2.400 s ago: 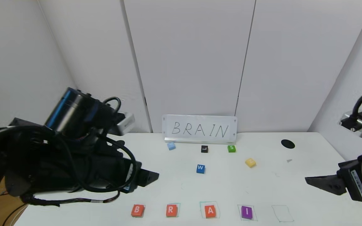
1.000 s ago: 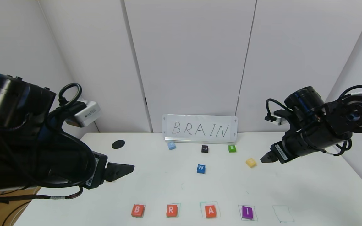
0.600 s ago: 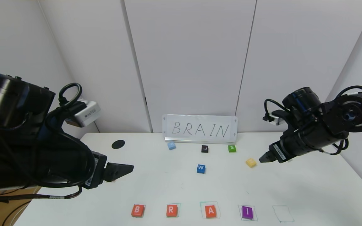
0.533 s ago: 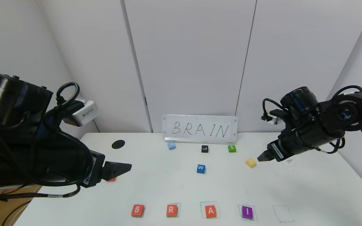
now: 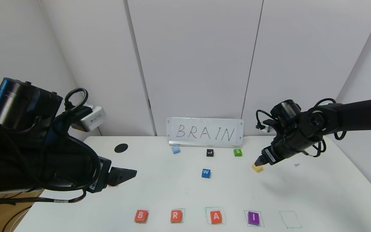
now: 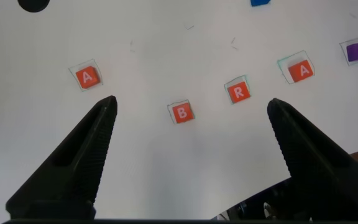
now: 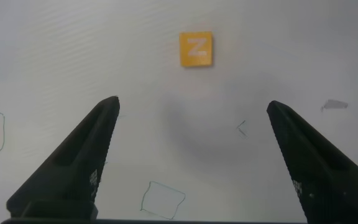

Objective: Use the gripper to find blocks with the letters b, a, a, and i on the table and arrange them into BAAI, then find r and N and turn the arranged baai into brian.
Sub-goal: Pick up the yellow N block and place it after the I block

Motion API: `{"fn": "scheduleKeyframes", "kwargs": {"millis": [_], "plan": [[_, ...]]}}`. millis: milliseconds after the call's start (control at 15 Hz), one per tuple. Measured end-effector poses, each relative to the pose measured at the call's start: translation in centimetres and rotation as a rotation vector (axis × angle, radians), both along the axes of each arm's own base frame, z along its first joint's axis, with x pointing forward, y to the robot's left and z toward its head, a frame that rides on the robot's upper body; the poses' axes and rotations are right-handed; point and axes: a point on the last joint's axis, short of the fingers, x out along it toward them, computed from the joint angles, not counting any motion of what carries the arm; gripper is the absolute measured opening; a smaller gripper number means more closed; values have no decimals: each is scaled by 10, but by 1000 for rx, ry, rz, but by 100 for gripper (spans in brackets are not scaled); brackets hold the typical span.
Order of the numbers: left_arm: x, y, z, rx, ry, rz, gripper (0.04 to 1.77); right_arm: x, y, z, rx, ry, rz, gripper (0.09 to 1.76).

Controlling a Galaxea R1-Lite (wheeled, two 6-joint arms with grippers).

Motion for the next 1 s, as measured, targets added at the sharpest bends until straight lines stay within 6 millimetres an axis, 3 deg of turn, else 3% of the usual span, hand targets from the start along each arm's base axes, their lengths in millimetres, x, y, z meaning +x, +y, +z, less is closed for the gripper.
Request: {"fn": "scheduleKeyframes", "kwargs": {"millis": [333, 1000], "plan": [[2, -1, -4, 7, 13, 0, 172, 10, 2, -5, 4, -5, 0, 171], [6, -3, -9, 23, 32, -8, 172, 29, 7, -38, -12, 15, 17, 171]]}}
